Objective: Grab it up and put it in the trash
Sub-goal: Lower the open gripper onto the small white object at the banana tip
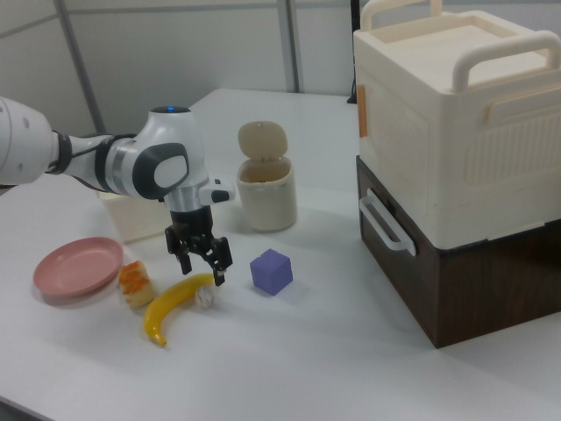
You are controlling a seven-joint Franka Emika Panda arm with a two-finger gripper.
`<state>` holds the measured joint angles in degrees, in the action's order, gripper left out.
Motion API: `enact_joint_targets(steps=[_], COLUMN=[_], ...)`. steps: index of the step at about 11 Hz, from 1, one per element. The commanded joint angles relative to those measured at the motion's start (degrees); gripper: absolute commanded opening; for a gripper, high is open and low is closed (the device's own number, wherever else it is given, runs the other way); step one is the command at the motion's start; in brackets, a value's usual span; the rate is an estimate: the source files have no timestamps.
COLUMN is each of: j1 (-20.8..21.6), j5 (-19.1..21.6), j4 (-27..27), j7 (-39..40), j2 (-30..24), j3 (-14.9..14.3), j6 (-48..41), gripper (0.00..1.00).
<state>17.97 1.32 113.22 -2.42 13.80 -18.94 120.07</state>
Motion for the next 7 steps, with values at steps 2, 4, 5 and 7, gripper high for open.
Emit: enact_joint_targets(steps=[2, 4, 5, 7], j1=[-1.0, -0.8, -0.7, -0.4], j5=[0.8, 0.5, 0.3, 0.2], j4=[-0.3, -0.2, 0.2, 0.5], j7=[0.2, 0.2, 0.3, 0.3], j2=[1.9, 2.1, 2.1, 2.1], j3=[-0.7, -0.7, -0.7, -0.7], j6=[2.2, 2.1, 1.8, 1.8], gripper=[0.93, 0.86, 0.78, 0.82])
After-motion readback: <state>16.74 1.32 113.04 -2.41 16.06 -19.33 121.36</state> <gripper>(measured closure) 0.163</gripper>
